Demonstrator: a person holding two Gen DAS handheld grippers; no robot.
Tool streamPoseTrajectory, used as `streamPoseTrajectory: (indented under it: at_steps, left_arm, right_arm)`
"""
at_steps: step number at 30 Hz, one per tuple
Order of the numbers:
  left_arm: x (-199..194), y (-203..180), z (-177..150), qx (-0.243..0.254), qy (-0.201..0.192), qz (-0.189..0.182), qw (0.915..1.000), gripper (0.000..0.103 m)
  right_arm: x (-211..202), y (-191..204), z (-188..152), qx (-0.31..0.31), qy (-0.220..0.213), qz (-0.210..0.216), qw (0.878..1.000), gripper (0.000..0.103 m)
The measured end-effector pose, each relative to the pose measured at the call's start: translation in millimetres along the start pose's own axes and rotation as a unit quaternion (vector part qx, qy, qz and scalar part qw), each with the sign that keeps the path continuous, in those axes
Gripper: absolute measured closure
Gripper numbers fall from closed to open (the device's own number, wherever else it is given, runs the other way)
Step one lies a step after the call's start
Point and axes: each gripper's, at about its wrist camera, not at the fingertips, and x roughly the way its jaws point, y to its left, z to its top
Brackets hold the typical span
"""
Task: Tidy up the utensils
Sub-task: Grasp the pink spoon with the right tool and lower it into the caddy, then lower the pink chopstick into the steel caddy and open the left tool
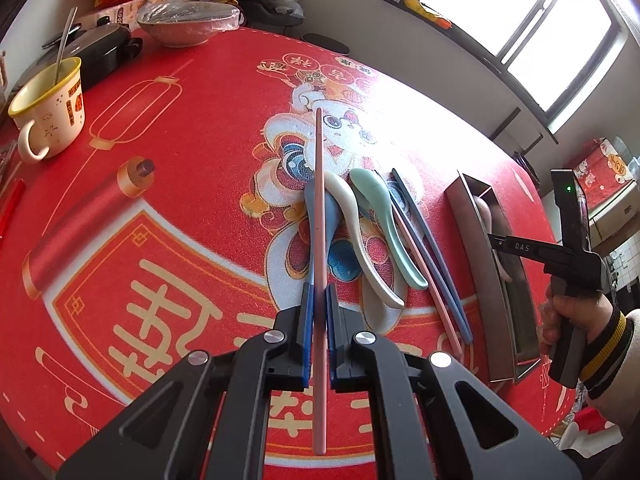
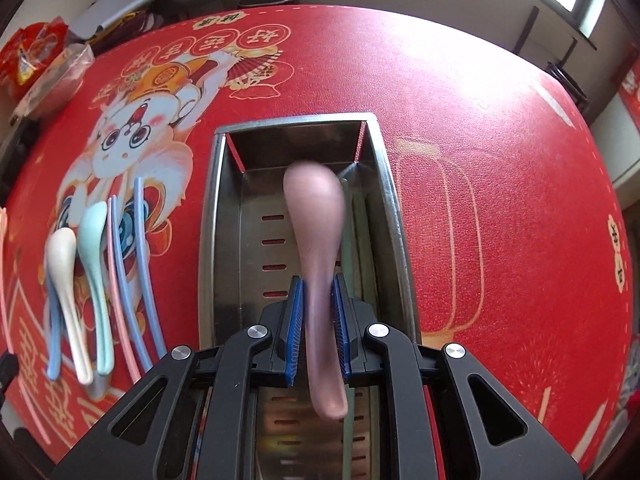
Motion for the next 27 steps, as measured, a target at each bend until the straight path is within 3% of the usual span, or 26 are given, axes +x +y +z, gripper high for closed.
streamPoseTrajectory:
  at_steps: [6, 7, 8, 9, 16, 19, 27]
  left_arm:
    - [4.6, -7.4, 2.4, 0.005, 0.008, -0.006, 0.9999, 0.097]
    - [5.5, -10.0, 4.0, 0.007, 0.009, -0.007, 0.9999, 0.097]
    - [6.3, -13.2, 5.6, 0.011, 0.009, -0.008, 0.9999, 0.097]
    - [7.0, -17.1, 8.0, 0.015, 0.009, -0.010, 0.9998, 0.097]
    - [15.7, -57.9, 22.2, 0.045, 0.026, -0.030, 0.9982, 0.097]
    - [19.2, -78.1, 27.1, 0.045, 0.032, -0.048, 0.9973, 0.097]
    - [31.4, -135.5, 25.4, 0.064, 0.051, -0.068, 0.9943, 0.097]
  right_arm:
    - [-25.6, -5.4, -6.6, 0.024, -0.025, 0.027, 0.999, 0.084]
    - [-32.6, -7.9, -10.3, 0.028, -0.032, 0.029, 0.999, 0.074]
    - [-39.6, -10.1, -14.3, 0.031, -0.040, 0.030, 0.998, 0.053]
    - [-47.1, -12.4, -18.6, 0.034, -0.052, 0.032, 0.998, 0.045]
    - [-84.2, -36.3, -42.2, 0.051, -0.087, 0.074, 0.992, 0.037]
    - [-93.7, -46.6, -47.4, 0.051, -0.098, 0.078, 0.991, 0.019]
    - [-108.3, -79.7, -56.9, 0.049, -0.121, 0.094, 0.987, 0.017]
